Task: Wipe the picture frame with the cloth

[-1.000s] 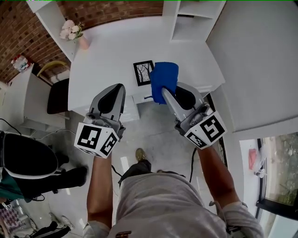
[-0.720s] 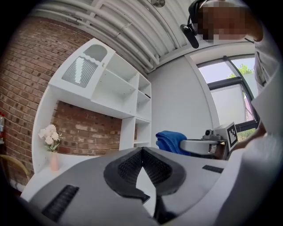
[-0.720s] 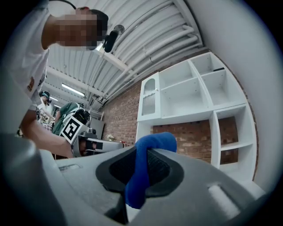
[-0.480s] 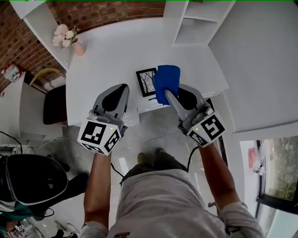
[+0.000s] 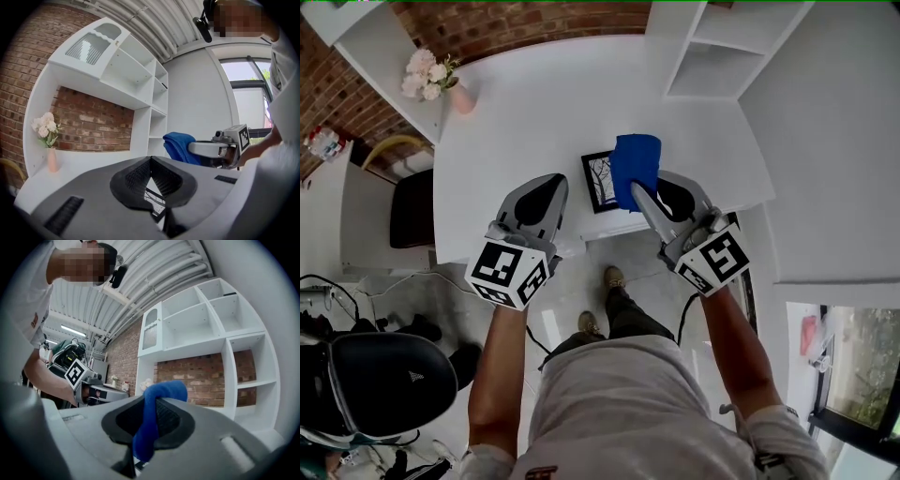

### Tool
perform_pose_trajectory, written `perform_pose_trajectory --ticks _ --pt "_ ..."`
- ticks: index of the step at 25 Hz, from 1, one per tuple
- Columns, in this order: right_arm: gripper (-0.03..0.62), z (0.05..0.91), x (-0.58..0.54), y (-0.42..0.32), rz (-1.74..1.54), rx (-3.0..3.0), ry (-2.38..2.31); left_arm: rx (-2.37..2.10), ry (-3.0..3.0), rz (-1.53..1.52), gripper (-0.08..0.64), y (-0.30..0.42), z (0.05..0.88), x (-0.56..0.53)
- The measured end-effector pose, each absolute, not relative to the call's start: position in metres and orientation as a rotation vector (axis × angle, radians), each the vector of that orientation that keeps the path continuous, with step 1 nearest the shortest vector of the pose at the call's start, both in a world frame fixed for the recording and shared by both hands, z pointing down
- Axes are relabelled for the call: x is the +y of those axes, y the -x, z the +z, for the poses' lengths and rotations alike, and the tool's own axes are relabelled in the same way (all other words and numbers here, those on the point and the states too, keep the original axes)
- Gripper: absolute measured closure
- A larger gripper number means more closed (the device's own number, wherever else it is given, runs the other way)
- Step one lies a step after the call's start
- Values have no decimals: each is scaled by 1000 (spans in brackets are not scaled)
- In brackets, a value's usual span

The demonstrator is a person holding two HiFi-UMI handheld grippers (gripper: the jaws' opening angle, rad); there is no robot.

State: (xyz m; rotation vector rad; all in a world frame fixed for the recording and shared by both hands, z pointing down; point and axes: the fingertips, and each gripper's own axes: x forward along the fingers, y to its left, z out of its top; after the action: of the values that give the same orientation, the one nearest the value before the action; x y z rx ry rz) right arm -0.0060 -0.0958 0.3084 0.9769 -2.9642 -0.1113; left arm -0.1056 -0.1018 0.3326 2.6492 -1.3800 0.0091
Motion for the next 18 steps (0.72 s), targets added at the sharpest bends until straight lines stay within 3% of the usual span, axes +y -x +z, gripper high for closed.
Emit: perform_pose_trajectory --ticks 18 --pt "543 381 -190 15 57 -2919 -756 -1426 -2346 303 560 94 434 -190"
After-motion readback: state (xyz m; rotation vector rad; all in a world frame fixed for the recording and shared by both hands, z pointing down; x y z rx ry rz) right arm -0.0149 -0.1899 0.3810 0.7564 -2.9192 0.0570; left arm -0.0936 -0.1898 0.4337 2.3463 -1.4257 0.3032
